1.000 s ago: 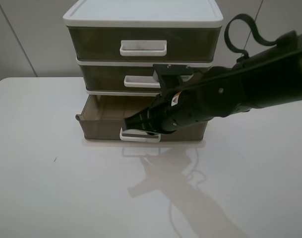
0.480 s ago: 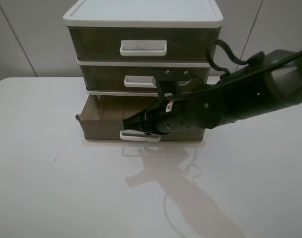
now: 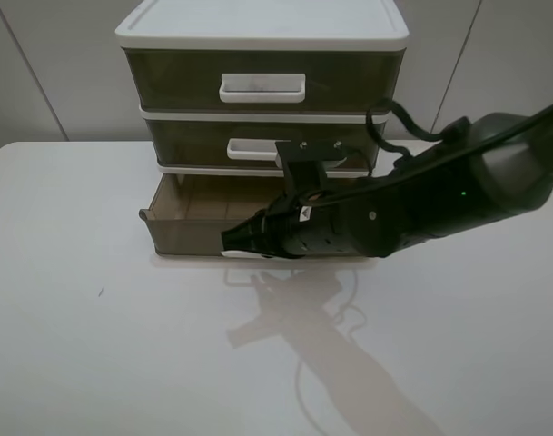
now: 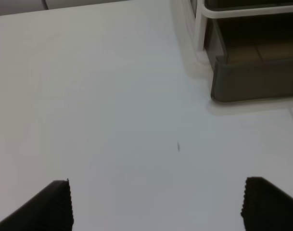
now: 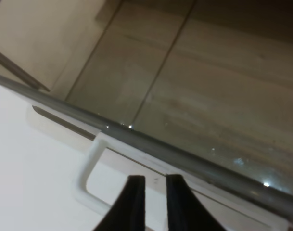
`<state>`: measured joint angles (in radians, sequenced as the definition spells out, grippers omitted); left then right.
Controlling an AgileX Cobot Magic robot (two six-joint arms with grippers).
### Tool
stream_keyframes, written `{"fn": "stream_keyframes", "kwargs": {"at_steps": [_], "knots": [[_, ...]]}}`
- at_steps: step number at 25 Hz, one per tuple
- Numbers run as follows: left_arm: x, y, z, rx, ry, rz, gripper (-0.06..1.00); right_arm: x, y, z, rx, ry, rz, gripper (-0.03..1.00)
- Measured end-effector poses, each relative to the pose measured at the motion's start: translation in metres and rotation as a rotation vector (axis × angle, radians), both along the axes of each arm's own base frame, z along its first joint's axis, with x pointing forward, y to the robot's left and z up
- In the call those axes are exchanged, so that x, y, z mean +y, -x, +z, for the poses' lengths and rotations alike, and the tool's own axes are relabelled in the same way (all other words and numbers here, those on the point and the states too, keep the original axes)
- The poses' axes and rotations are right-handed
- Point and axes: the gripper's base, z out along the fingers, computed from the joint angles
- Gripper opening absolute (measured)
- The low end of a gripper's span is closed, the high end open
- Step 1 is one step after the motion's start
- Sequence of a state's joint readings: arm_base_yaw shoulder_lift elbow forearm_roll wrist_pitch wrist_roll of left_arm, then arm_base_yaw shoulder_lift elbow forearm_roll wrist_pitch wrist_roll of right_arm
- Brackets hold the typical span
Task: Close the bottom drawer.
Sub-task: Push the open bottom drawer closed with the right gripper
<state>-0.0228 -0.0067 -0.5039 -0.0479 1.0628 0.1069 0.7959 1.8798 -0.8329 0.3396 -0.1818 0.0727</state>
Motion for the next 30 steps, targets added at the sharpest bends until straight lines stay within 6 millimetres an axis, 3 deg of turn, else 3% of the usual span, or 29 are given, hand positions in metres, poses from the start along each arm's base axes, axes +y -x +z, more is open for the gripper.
{"fn": "stream_keyframes", "kwargs": {"at_steps": [18,30], "knots": [[0.0,0.0,0.0,0.0,0.0,0.0,0.72,-0.007,-0.008,-0.017,-0.098,-0.078,-0.149,0.02],[0.0,0.0,0.0,0.0,0.0,0.0,0.72,0.003,-0.008,-0.032,-0.233,-0.137,-0.237,0.02]]}}
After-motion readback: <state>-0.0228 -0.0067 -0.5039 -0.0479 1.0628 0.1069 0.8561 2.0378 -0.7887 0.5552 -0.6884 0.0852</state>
